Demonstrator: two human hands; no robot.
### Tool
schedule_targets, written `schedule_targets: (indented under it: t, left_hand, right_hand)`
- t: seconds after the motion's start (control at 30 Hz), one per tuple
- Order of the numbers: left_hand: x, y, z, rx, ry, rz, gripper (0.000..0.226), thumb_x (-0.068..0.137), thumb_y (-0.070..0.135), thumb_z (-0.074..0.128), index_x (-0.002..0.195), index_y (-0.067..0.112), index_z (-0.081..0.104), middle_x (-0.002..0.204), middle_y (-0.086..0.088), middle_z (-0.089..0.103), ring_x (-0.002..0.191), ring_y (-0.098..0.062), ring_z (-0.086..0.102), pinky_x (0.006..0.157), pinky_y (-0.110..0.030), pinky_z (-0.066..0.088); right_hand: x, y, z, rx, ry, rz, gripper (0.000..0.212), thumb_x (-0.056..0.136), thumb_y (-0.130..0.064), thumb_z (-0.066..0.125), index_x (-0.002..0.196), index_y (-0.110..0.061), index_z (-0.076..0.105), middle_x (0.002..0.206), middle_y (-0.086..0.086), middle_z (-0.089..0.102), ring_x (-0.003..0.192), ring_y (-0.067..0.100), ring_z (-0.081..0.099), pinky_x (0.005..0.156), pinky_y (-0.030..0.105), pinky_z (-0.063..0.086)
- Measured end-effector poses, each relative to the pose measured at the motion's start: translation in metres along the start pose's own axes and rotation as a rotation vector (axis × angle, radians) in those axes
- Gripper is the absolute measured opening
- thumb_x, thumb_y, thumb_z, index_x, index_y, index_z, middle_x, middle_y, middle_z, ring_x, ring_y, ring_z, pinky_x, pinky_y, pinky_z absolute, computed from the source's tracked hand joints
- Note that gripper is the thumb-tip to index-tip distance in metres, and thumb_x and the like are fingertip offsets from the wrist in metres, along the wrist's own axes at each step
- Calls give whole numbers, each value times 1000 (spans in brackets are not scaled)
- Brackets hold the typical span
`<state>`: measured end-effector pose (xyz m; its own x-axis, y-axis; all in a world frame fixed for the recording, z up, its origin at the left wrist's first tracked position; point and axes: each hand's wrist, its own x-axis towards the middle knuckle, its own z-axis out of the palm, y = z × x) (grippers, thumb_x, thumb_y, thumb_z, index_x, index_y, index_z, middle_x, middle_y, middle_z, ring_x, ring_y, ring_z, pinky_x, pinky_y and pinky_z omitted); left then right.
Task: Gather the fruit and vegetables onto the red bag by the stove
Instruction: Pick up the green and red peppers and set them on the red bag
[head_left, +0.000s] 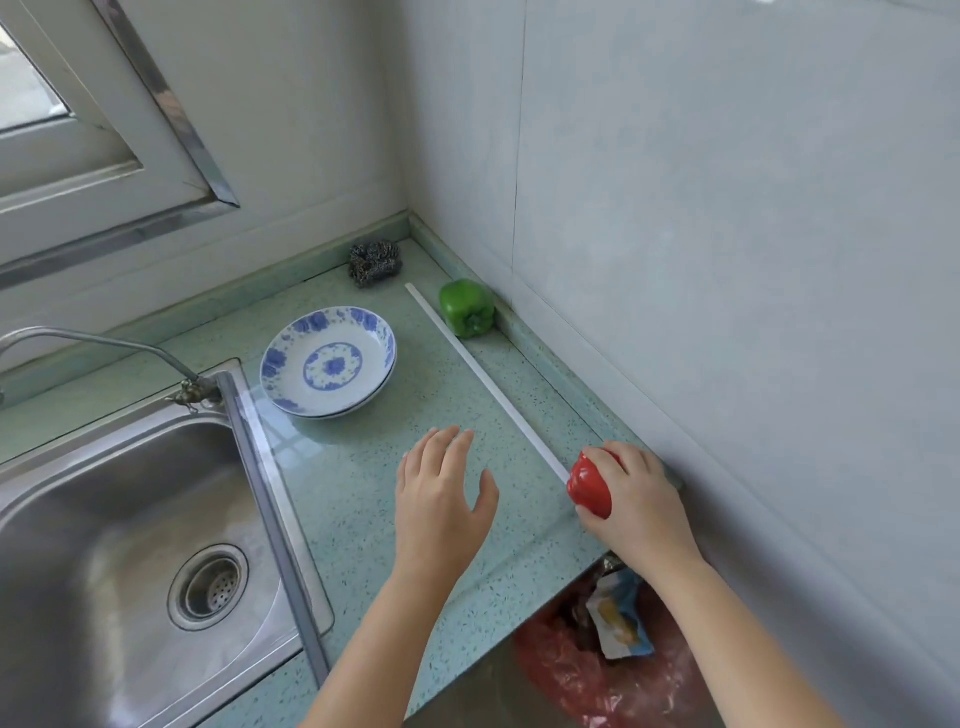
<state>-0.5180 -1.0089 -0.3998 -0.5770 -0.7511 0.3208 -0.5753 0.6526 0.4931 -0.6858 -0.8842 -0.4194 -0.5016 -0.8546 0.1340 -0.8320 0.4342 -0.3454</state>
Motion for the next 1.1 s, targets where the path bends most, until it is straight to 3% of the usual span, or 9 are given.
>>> schedule_targets:
  t: [0.13, 0.3, 0.47, 0.7, 0.83, 0.93, 1.1]
  left_hand:
    - [15, -4, 7, -7, 4, -1, 45, 81, 32, 44, 112, 4, 62, 113, -11, 63, 109, -33, 56, 93, -46, 42]
    - [40, -15, 16, -17, 21, 0, 45, 80, 32, 45, 111, 4, 62, 113, -12, 63, 108, -33, 56, 92, -47, 45]
    - [67, -25, 27, -8, 18, -14, 45, 79, 33, 47, 110, 3, 61, 112, -12, 63, 106, -34, 57, 91, -45, 44]
    - [117, -35, 53, 1, 6, -26, 48, 79, 36, 48, 112, 2, 60, 112, -14, 62, 104, -33, 58, 88, -46, 47]
    - [146, -38, 70, -11, 24, -86, 48, 77, 24, 69, 116, -2, 57, 118, -21, 59, 110, -38, 55, 91, -48, 44]
    - [164, -41, 81, -34, 25, -130, 57, 77, 23, 73, 124, -1, 52, 129, -22, 51, 118, -38, 48, 96, -48, 40]
    - [186, -45, 95, -68, 39, -202, 65, 78, 28, 72, 132, 3, 45, 138, -22, 40, 126, -36, 38, 99, -47, 39]
  right_hand:
    - [13, -2, 0, 49, 22, -20, 58, 54, -24, 84, 107, -13, 62, 102, 9, 60, 91, 32, 55, 60, 38, 53]
    - [43, -12, 1, 245, 4, -7, 57, 65, -27, 78, 117, -19, 56, 114, 2, 53, 104, 23, 47, 79, 30, 44]
    - [73, -14, 7, 351, -45, 29, 60, 67, -30, 77, 122, -22, 53, 117, -1, 51, 106, 18, 45, 86, 24, 34]
    - [101, -21, 22, 384, -19, 25, 60, 66, -32, 77, 121, -22, 53, 116, -1, 52, 103, 17, 45, 81, 21, 34]
    - [114, -20, 24, 377, -15, 0, 61, 67, -38, 74, 122, -26, 50, 116, -7, 51, 103, 13, 44, 80, 21, 39]
    - [117, -18, 25, 369, -20, -14, 63, 66, -44, 72, 123, -30, 50, 115, -12, 50, 103, 10, 45, 79, 21, 42]
    - [116, -11, 27, 378, 2, -39, 62, 62, -58, 60, 119, -37, 52, 109, -21, 50, 97, -1, 42, 74, 6, 32]
